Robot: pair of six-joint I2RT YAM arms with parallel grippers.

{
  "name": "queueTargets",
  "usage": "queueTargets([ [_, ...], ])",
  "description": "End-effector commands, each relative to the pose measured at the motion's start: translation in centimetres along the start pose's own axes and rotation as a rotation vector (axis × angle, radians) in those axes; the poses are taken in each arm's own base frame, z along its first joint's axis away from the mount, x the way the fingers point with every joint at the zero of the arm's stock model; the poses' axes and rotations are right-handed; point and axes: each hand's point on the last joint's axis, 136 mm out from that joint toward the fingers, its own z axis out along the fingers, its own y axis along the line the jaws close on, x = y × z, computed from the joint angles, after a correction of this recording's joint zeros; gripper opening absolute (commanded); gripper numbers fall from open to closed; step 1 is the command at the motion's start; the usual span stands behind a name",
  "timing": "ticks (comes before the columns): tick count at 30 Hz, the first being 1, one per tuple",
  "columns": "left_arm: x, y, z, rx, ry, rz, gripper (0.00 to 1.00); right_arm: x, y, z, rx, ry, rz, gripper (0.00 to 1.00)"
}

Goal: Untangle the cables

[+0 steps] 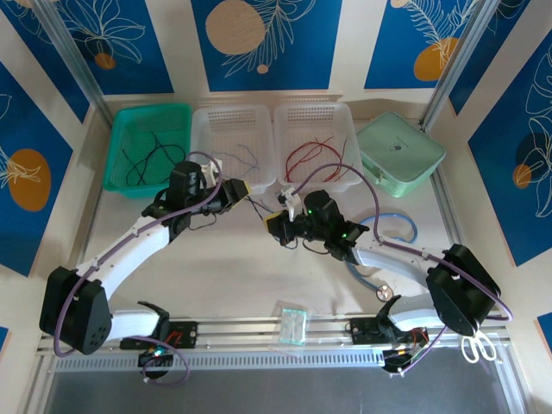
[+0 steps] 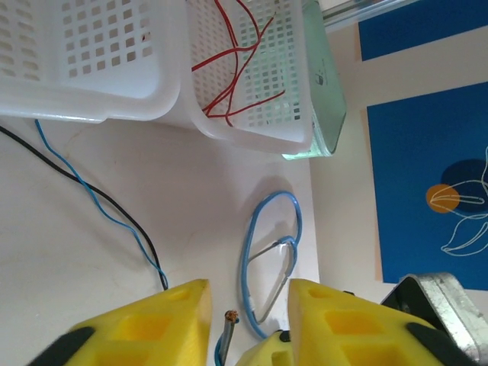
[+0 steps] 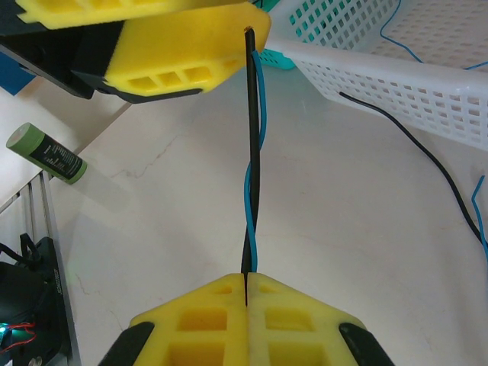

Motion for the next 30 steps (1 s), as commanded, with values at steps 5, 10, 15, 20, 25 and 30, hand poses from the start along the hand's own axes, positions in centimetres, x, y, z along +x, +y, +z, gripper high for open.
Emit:
queueTargets([
  [5,0.6,0.0,0.5,0.013,0.023,0.005,0.2,-0.6,0.8,-0.4,-0.027,-0.018,-0.016,0.0],
  [10,0.7,0.2,0.4,0.003,0.025,0.008,0.21,-0.8,0.8,-0.6,-0.026,-0.026,-0.017,0.0],
  [15,1.0,0.6,0.4,-0.009,0.034,0.006,0.21,-1.1,0.8,-0.7,-0.026,-0.033,-0.019,0.0],
  [20,0.9,0.5,0.3,-0.007,0.029,0.005,0.05,-1.1,0.7,-0.7,-0.025,-0.032,-0.018,0.0],
  [25,0.7,0.1,0.1,-0.003,0.022,0.013,0.0,-1.0,0.8,-0.8,-0.025,-0.031,-0.02,0.0],
  [30,0.7,-0.9,-0.1,0.028,0.034,0.052,0.0,-2.1,1.0,-2.0,-0.044,-0.05,0.009,0.39],
])
